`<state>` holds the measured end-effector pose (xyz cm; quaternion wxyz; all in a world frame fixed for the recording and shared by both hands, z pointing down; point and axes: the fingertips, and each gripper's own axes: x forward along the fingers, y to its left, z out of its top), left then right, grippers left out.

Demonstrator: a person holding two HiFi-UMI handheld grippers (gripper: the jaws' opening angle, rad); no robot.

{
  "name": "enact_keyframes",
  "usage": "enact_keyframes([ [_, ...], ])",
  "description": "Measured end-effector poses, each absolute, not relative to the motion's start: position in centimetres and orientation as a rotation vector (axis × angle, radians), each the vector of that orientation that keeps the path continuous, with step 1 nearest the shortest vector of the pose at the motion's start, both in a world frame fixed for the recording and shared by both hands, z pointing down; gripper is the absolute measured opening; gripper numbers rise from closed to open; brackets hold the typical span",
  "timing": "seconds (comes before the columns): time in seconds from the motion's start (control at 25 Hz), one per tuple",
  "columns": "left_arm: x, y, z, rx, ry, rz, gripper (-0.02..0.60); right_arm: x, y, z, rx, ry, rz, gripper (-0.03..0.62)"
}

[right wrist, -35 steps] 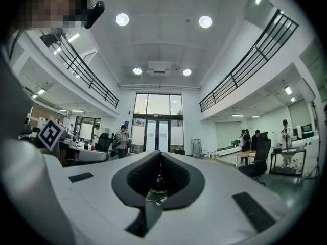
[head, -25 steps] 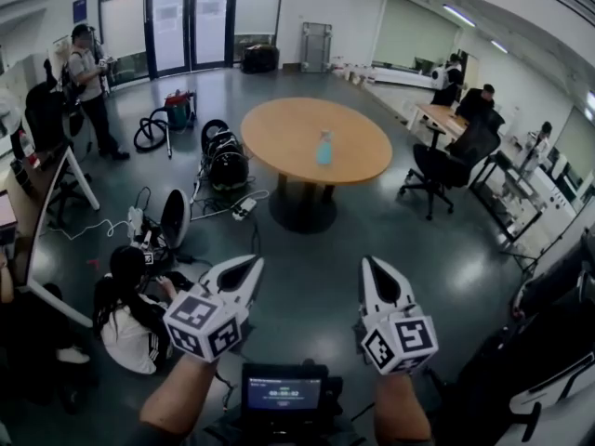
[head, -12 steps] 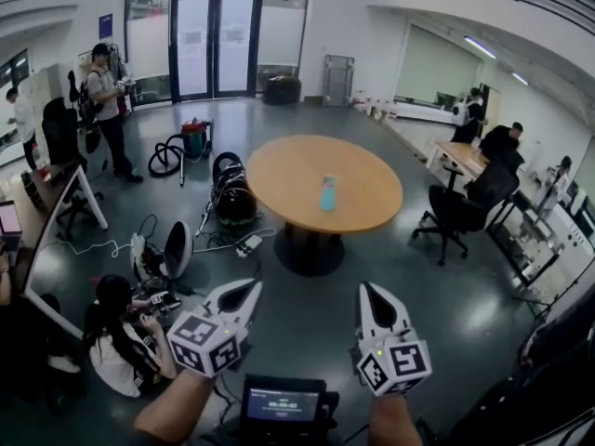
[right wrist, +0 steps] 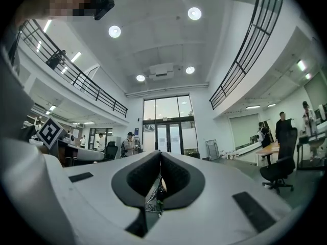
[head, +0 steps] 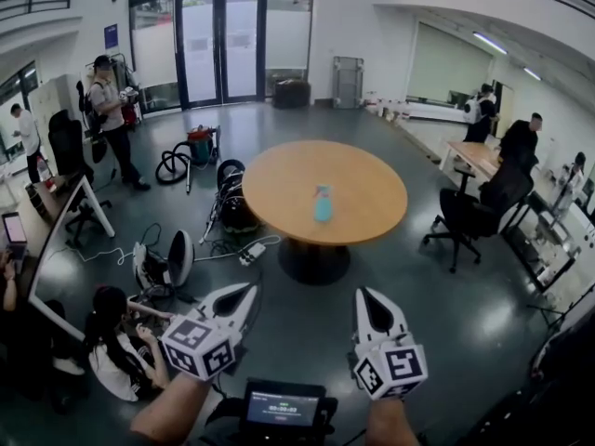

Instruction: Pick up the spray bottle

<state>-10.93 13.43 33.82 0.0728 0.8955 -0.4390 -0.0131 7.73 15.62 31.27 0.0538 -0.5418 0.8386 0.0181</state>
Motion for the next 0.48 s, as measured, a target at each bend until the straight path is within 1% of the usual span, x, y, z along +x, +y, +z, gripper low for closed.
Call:
enact_keyframes([
  [0.28,-8.4,12.0,34.0,2.700,-1.300,0.000,-0.003,9.7,14.0,31.5,-1.634,2.533,0.030,0.012],
  [0.48,-7.1,9.8,34.8,2.701,-1.253,-0.005,-0.003,9.9,12.5,32.5,-1.656,2.562,0.027,0.020],
])
